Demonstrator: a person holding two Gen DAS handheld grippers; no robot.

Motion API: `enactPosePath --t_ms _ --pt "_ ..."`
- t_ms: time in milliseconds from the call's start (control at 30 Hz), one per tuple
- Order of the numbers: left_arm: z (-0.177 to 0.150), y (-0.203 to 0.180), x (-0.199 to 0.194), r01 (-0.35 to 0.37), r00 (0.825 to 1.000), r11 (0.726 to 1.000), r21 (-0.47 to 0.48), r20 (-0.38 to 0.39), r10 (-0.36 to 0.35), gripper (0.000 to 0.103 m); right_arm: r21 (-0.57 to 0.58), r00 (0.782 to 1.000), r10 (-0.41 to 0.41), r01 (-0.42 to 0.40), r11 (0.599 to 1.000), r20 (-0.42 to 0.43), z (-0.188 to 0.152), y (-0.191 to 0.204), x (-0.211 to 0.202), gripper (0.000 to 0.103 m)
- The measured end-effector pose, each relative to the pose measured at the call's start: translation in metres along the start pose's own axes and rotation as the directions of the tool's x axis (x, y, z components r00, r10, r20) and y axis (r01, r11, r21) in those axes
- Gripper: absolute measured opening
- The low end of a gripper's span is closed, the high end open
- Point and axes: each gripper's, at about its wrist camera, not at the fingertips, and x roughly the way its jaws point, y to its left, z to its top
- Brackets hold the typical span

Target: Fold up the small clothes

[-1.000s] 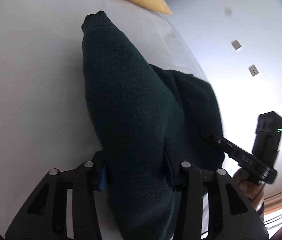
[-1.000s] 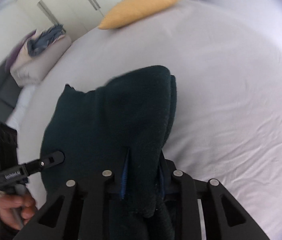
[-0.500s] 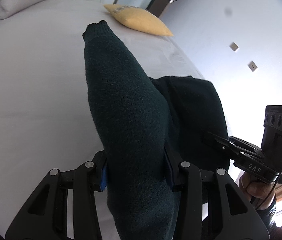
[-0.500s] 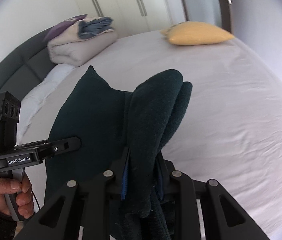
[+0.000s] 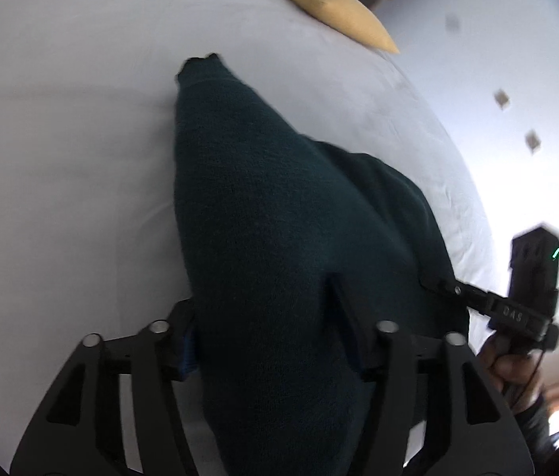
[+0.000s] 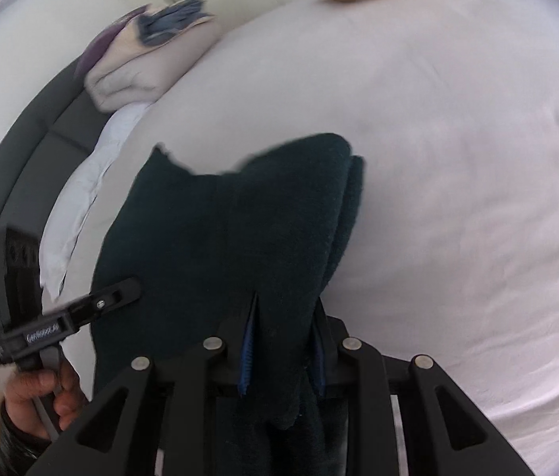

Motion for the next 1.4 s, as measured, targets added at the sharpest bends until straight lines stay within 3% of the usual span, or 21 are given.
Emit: enactPosePath --t_ms 67,133,267,400,500,633,800,833,900,1133,1233,1333,1400 --pt "-0.005 0.014 -0.001 0.022 1.0 1.0 -0.016 0.022 -0.021 0.075 0.051 0.998 0.063 -0.064 0.997 0.024 -0.003 -0.019 0.003 0.05" --pt "-0.008 0.013 -0.001 0.024 0.999 1.0 0.004 0.04 -0.024 0.08 0.041 0.994 0.099 -0.101 0.994 0.047 -0.005 -0.025 0.005 0.05" --pt "-0.012 0.015 -0.009 0.01 0.998 1.0 0.003 0.069 -0.01 0.082 0.011 0.993 0.097 -0.098 0.995 0.064 -0.004 -0.019 0.006 0.052" --pt "-0.024 0.0 -0.03 -0.039 0.988 0.999 -0.001 0.147 0.039 0.081 0.031 0.993 -0.028 0.024 0.999 0.118 0.0 -0.017 -0.019 0.063" --pt "-0.036 -0.008 -0.06 -0.044 0.974 0.999 -0.015 0.221 0.046 0.081 0.028 0.982 -0.102 0.099 0.995 0.16 -0.001 -0.011 -0.044 0.063" --pt "-0.048 -0.026 -0.078 -0.042 0.96 0.999 -0.007 0.277 0.042 0.081 0.006 0.988 -0.049 0.048 0.999 0.146 -0.024 0.007 -0.069 0.063" --pt "-0.06 -0.039 -0.076 -0.049 0.967 0.999 0.015 0.25 0.044 0.082 -0.062 0.996 -0.064 0.067 0.996 0.054 -0.054 0.025 -0.055 0.063" --pt "-0.062 -0.038 -0.072 -0.049 0.971 0.999 0.015 0.235 0.044 0.081 -0.057 0.997 -0.073 0.074 0.996 0.019 -0.057 0.024 -0.044 0.061" --pt "-0.062 -0.036 -0.065 -0.061 0.973 0.998 0.015 0.223 0.056 0.081 -0.057 0.996 -0.082 0.08 0.995 -0.027 -0.062 0.021 -0.033 0.019" --pt "-0.056 -0.043 -0.053 -0.06 0.973 0.998 0.024 0.226 0.053 0.083 0.101 0.999 0.05 -0.049 0.994 -0.004 -0.053 -0.012 -0.043 0.012" --pt "-0.049 -0.043 -0.031 -0.082 0.973 0.996 0.038 0.217 0.072 0.09 0.057 0.998 0.055 -0.055 0.997 0.0 -0.05 -0.003 -0.051 0.012" --pt "-0.051 -0.035 -0.005 -0.123 0.978 0.992 0.032 0.171 0.116 0.093 0.103 0.998 0.051 -0.047 0.994 -0.039 -0.058 -0.025 -0.026 0.011" --pt "-0.054 -0.021 0.011 -0.069 0.991 0.997 -0.016 0.115 0.07 0.093 0.182 0.989 0.149 -0.146 0.972 0.0 -0.065 -0.049 -0.017 0.007"
